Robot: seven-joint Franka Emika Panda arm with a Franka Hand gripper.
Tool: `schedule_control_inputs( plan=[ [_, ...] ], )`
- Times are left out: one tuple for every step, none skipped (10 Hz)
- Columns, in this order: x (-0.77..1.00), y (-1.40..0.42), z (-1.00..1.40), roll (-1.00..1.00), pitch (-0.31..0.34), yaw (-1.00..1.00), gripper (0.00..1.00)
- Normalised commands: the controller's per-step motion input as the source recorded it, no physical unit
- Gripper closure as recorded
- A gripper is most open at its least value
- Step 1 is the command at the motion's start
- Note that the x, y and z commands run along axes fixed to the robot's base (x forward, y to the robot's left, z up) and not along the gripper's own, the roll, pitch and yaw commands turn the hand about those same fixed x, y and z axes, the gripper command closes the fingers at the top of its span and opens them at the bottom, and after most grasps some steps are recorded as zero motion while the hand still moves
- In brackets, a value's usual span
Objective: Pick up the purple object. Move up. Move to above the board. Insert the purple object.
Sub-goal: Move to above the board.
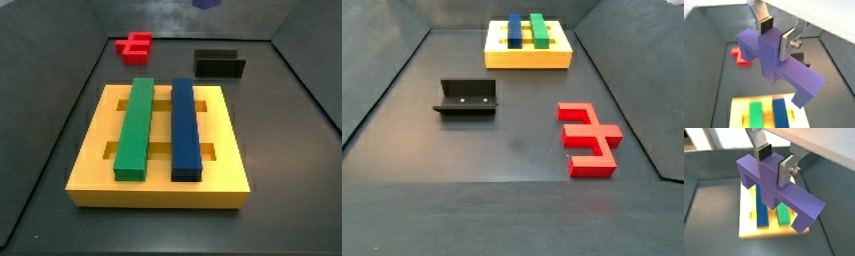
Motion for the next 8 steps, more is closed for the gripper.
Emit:
schedule_control_inputs(
  plan=[
    [-0.07,-0.92,0.14,0.01,0.066,1.00,1.00],
    [0.02,-0.40,0.07,0.02,0.085,1.00,1.00],
    [0.04,-0.27,0.05,0.01,0.093,1.00,1.00],
    [0.04,-0.17,0.04,0.02,0.109,1.00,1.00],
    [0.04,-0.10,0.04,0.03,0.123,1.00,1.00],
    [0.05,-0.04,0.03,0.03,0.147,1.00,1.00],
    [0.05,-0.04,0.03,0.04,0.160,1.00,1.00],
    [0.05,-0.04,0.03,0.05,0.200,1.00,1.00]
  ],
)
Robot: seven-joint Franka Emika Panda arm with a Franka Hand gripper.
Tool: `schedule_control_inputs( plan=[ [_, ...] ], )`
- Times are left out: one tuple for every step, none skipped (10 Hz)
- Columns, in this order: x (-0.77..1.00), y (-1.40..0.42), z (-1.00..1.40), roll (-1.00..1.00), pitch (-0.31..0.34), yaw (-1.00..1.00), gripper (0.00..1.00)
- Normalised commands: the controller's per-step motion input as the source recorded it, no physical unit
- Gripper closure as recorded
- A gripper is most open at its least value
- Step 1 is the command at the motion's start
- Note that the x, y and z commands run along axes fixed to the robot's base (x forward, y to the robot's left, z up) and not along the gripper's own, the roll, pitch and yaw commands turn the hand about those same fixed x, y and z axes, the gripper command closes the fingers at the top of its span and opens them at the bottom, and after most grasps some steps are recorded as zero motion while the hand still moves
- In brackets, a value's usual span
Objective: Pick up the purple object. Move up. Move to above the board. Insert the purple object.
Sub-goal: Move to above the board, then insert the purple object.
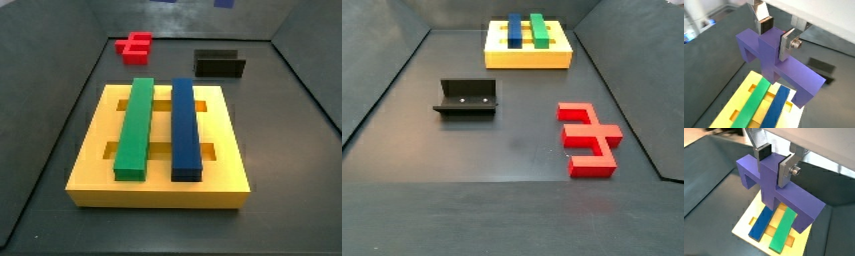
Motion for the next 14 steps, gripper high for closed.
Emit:
schedule_control_inputs(
  plan=[
    [0.06,-0.04,0.03,0.06,0.241,0.98,1.00],
    [0.07,-0.03,0.03,0.06,0.217,0.65,1.00],
    [0.07,-0.03,0.03,0.06,0.196,0.43,1.00],
    [0.07,-0.03,0.03,0.05,0.156,0.22,1.00],
    [0.00,-0.02,0.00,0.01,0.000,0.00,1.00],
    [0.00,-0.11,0.00,0.05,0.000,0.00,1.00],
    [0.16,-0.29,0.00,0.06,0.000,0.00,1.00],
    [0.21,-0.45,-0.14,0.06,0.000,0.03,1.00],
    [0.32,-0.66,-0.16,0.08,0.000,0.12,1.00],
    [0.34,-0.72,-0.24,0.11,0.006,0.15,1.00],
    [0.28,-0.75,-0.31,0.13,0.000,0.13,1.00],
    [0.18,-0.78,-0.38,0.16,0.000,0.13,1.00],
    [0.00,-0.81,-0.51,0.20,0.000,0.14,1.00],
    [-0.07,-0.82,-0.56,0.22,-0.030,0.17,1.00]
  ],
)
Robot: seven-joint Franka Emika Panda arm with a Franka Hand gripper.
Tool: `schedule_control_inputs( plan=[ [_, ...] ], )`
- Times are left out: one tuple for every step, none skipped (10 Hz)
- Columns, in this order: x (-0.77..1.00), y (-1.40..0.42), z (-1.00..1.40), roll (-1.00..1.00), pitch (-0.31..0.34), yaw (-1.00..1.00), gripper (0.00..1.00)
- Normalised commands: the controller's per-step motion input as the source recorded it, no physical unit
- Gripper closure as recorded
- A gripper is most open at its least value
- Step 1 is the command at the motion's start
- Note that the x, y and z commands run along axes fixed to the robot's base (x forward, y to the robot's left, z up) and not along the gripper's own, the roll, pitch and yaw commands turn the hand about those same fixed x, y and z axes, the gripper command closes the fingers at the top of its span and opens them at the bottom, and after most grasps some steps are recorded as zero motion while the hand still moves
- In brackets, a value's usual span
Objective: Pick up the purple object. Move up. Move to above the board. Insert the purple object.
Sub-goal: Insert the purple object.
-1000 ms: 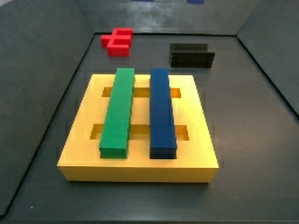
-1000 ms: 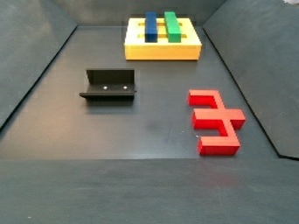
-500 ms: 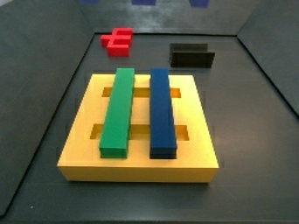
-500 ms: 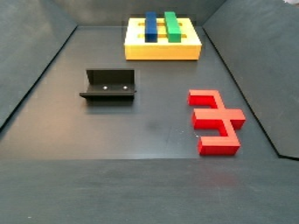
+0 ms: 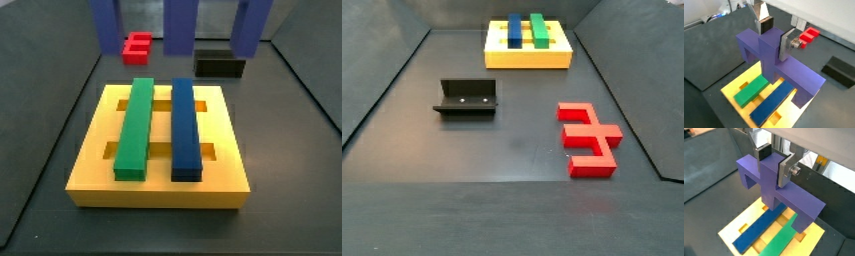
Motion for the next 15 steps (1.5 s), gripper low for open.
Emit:
schedule_control_inputs(
  plan=[
    [-0.05,-0.81,-0.58,0.23,-0.027,0.17,1.00],
    [0.03,-0.44,-0.67,0.11,0.000,0.14,1.00],
    [0.23,0.00,-0.76,0.00,0.000,0.01,1.00],
    [0.13,0.19,-0.66,-0.24,-0.081,0.00,1.00],
    [-0.01,0.25,-0.58,-0.27,-0.139,0.00,1.00],
    [-0.28,0.31,-0.49,-0.16,-0.121,0.00,1.00],
    [-0.29,0.20,-0.44,-0.02,-0.074,0.00,1.00],
    [-0.27,0.03,-0.27,-0.02,-0.074,0.00,1.00],
    [-0.10,-0.03,-0.10,0.00,-0.084,0.07,1.00],
    [0.00,-0.13,-0.04,0.00,-0.036,0.15,1.00],
    [-0.05,-0.14,-0.05,0.01,-0.014,0.15,1.00],
    [-0.05,-0.12,-0.10,0.04,-0.007,0.17,1.00],
    [-0.03,-0.10,-0.07,0.04,0.000,0.19,1.00],
    [-0.03,-0.09,-0.06,0.05,0.000,0.18,1.00],
    [-0.01,-0.08,-0.06,0.05,0.000,0.17,1.00]
  ],
)
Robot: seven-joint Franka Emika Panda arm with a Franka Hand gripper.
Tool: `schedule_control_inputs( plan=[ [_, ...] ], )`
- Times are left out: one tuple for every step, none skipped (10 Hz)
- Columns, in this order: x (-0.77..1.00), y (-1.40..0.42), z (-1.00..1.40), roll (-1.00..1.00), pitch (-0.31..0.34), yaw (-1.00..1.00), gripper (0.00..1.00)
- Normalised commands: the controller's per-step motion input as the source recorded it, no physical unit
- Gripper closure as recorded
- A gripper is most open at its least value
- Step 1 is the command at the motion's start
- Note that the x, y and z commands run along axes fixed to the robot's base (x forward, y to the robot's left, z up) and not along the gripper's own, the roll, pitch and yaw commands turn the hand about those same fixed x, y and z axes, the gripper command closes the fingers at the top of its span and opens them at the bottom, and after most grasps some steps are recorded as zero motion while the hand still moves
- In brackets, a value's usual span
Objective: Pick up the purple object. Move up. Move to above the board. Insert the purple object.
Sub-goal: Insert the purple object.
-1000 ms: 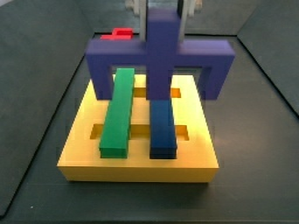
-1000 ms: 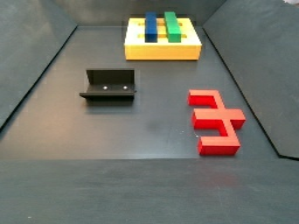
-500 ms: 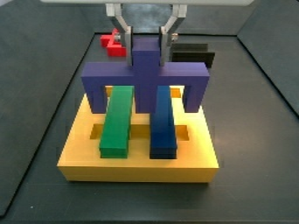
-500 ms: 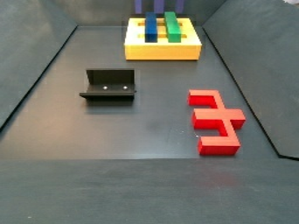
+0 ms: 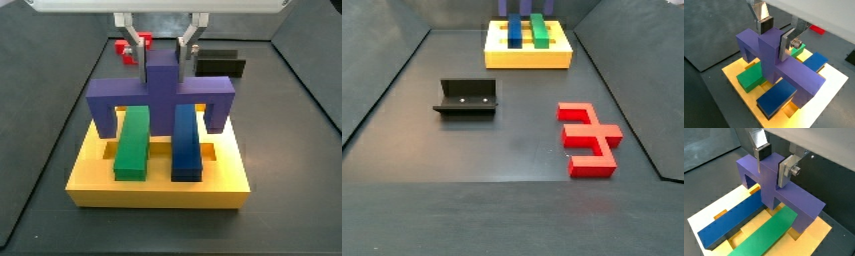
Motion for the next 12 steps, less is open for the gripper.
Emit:
schedule_control_inputs(
  plan=[
    [0.00,-0.03,-0.08,0.06,0.000,0.09,1.00],
    [0.00,0.00,-0.06,0.05,0.000,0.03,1.00],
    [0.00,0.00,-0.09,0.03,0.000,0.00,1.00],
    [0.00,0.00,-0.11,0.05,0.000,0.00,1.00],
    [0.00,0.00,-0.13,0.06,0.000,0.00,1.00],
    [0.00,-0.04,-0.17,0.07,0.000,0.01,1.00],
    [0.00,-0.04,-0.19,0.07,0.000,0.00,1.00],
    [0.01,-0.04,-0.21,0.06,0.000,0.00,1.00],
    [0.00,-0.03,-0.18,0.04,0.000,0.00,1.00],
    [0.00,-0.06,-0.13,0.01,0.000,0.00,1.00],
    [0.13,-0.06,-0.09,0.00,0.000,0.00,1.00],
    [0.18,0.00,0.00,0.00,0.003,0.00,1.00]
  ],
)
